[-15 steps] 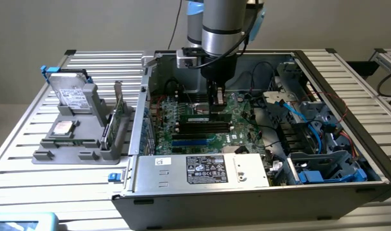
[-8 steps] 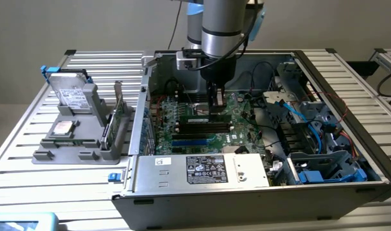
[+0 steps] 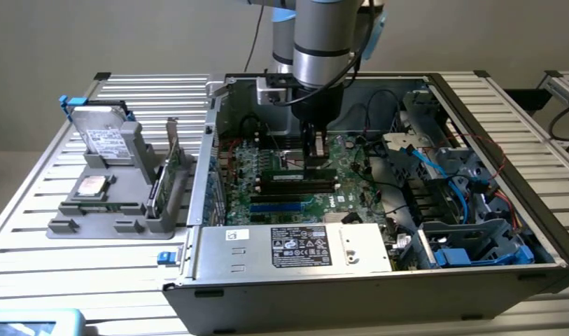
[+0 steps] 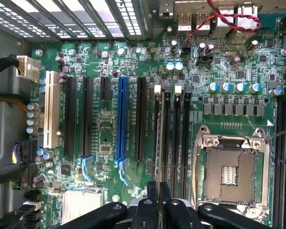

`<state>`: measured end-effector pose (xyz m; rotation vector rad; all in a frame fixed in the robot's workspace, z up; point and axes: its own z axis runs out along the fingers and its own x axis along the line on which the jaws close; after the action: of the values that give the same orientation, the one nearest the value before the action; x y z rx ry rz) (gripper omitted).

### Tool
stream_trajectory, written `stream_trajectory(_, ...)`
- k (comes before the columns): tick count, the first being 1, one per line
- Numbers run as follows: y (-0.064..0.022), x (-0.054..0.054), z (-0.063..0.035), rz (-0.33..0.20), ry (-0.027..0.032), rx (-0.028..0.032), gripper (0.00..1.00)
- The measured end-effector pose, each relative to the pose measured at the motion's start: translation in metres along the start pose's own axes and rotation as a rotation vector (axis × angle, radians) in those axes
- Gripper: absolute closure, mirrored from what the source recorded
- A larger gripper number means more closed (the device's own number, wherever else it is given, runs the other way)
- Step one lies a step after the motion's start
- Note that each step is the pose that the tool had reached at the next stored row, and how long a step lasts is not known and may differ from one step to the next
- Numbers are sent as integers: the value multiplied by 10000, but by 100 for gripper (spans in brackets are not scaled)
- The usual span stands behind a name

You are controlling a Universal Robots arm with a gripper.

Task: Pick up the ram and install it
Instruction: 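Insert the ram into the slot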

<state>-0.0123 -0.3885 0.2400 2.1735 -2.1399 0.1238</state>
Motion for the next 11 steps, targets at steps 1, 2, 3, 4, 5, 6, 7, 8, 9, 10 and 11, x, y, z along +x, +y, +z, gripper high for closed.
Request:
stream_trajectory(1,0,1,3,-1,12,0,86)
stream_trajectory(2,0,1,5,-3,28,0,86)
stream_trajectory(3,0,1,8,-4,49,0,86)
stream_trajectory(4,0,0,10,-5,75,-1,86)
stream_trajectory(5,0,0,12,-9,102,-1,86)
stream_trajectory(6,0,0,16,-11,121,0,86)
stream_trajectory(7,0,-1,24,-13,127,-1,86)
stream_trajectory(8,0,-2,33,-15,128,0,86)
stream_trajectory(9,0,-3,41,-17,129,0,86)
stream_trajectory(10,0,-4,47,-20,128,0,86)
stream_trajectory(11,0,-4,49,-24,127,1,86)
